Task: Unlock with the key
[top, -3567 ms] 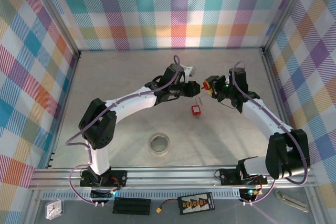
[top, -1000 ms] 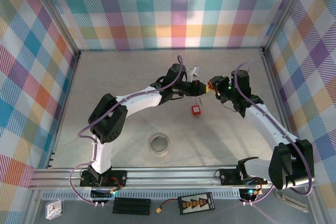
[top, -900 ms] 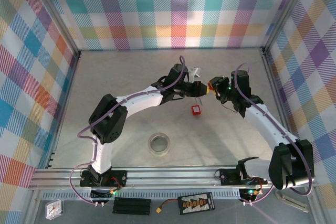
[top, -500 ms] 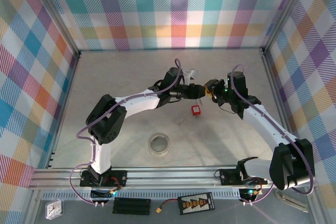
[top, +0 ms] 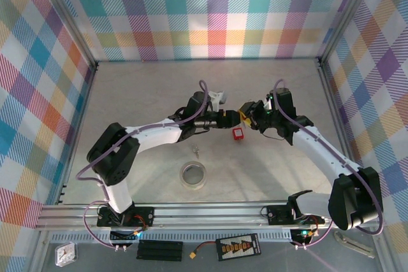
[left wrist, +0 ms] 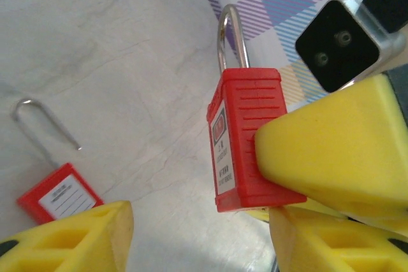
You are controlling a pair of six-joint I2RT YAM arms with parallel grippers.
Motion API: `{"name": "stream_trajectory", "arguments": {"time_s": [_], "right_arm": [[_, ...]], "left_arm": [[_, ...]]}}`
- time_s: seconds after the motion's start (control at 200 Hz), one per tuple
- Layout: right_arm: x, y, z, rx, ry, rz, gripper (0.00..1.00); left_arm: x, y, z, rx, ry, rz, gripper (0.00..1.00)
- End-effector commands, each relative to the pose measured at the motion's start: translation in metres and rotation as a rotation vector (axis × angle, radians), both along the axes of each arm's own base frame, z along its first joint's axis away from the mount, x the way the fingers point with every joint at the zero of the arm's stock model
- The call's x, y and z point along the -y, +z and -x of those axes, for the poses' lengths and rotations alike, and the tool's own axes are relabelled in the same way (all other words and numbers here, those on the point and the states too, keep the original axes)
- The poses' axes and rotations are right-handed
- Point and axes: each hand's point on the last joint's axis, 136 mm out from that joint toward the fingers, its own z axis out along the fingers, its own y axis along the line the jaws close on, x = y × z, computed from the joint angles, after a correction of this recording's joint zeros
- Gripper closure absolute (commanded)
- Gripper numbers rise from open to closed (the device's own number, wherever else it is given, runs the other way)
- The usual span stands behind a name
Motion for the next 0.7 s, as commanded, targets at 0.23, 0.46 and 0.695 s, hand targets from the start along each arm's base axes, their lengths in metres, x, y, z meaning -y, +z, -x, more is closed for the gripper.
{"name": "stream_trajectory", "arguments": {"time_s": [0.23, 0.46, 0.695], "right_arm": [[0.010, -0.037, 0.066, -0.180, 0.221, 0.192, 1.00], [0.059, -0.077, 0.078, -0.254, 0.296, 0.550, 1.00], [0.090, -0.131, 0.098, -0.432, 0.414, 0.763, 1.00]], "left_arm": [[-0.105, 0.050, 0.002, 0.062, 0.274, -0.283, 0.35], [-0.152, -0.010, 0.026, -0.040, 0.222, -0.592, 0.33], [-0.146, -0.065, 0.030, -0.178, 0.052, -0.742, 0.35]]}}
